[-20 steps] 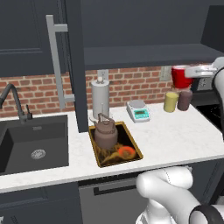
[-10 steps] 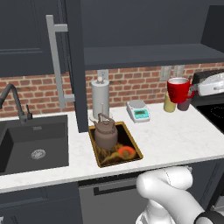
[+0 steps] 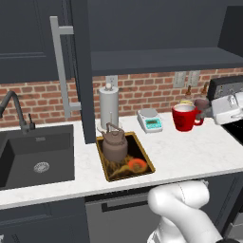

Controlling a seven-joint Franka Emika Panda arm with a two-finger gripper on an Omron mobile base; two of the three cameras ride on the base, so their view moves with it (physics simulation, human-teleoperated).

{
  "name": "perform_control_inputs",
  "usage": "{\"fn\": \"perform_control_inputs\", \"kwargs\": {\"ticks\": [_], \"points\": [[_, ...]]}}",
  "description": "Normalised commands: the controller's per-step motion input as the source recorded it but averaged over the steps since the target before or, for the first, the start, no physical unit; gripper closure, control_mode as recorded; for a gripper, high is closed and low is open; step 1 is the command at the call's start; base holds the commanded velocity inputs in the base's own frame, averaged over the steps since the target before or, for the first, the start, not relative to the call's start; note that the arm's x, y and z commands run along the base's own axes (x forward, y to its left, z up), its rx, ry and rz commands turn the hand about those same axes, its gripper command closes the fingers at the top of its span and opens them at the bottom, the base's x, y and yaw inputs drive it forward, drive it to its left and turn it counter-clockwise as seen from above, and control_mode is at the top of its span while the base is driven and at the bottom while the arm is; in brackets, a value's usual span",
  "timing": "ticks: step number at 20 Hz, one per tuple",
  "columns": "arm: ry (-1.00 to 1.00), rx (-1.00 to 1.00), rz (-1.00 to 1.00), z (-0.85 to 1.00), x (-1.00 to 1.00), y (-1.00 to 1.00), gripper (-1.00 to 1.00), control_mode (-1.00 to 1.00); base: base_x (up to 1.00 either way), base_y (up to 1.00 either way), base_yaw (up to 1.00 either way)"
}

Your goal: Pick the kettle from the counter and place it on the tray. Then pick the mug from the cabinet and place it on the tray. Then close the cabinet doors.

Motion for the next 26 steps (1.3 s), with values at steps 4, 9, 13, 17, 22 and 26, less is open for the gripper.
{"fn": "perform_control_inputs", "kwargs": {"ticks": [4,9,13,17,22,26], "points": [[0.0,0.07,-0.02,-0.71,-0.01,0.31,1.0,-1.0,0.0,0.0,0.0],[0.0,0.1,-0.1,-0.67,0.1,0.33,1.0,-1.0,0.0,0.0,0.0],[0.04,0.05,-0.01,-0.61,0.27,0.31,1.0,-1.0,0.0,0.0,0.0],[0.07,0.05,0.0,-0.43,0.37,0.02,1.0,-1.0,0.0,0.0,0.0],[0.08,0.0,0.02,-0.34,0.22,0.0,1.0,-1.0,0.0,0.0,0.0],[0.07,0.0,0.02,-0.44,0.21,0.0,1.0,-1.0,0.0,0.0,0.0]]}}
